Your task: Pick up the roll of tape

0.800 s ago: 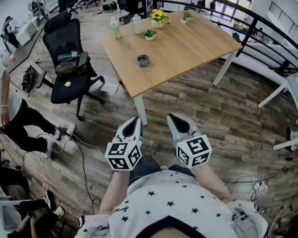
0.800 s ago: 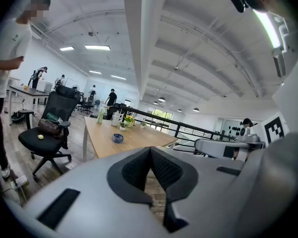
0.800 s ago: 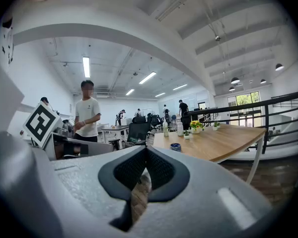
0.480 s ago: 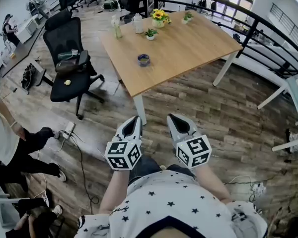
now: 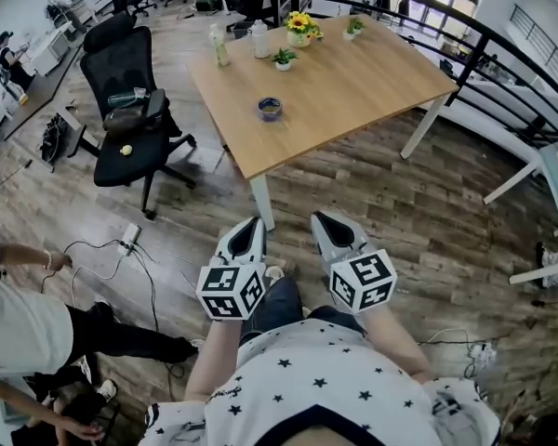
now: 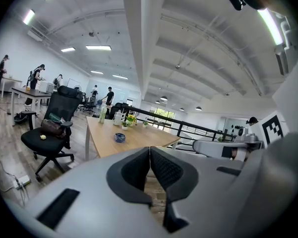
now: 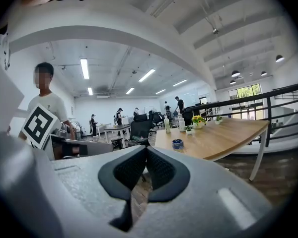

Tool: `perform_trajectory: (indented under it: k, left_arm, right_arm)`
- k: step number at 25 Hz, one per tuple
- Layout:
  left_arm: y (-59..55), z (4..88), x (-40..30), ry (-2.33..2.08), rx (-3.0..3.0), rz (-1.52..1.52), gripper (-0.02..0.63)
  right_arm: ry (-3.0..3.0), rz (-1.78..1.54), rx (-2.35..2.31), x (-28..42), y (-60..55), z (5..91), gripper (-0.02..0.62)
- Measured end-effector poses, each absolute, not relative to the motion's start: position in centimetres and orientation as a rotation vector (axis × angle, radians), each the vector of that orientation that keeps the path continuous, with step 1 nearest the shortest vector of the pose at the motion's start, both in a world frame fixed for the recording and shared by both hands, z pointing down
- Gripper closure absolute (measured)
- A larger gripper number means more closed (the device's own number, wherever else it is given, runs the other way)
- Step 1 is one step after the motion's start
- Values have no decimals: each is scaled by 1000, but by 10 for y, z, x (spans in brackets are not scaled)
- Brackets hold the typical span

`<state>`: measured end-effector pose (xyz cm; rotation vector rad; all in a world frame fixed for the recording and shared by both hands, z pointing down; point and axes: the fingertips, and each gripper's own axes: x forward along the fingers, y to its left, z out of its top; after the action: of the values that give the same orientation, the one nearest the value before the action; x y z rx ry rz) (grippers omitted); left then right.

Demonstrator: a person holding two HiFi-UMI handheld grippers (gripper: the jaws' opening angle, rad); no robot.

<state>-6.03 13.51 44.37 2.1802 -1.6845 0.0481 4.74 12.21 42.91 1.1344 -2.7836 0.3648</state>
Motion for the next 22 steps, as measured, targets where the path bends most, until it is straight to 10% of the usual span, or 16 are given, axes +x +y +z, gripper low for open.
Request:
perform_trajectory:
  k: [22]
  left_arm:
    - [-41, 450, -91, -1645, 2201, 86, 445]
  right_arm:
    - [-2765, 371, 1157, 29, -56, 429, 448]
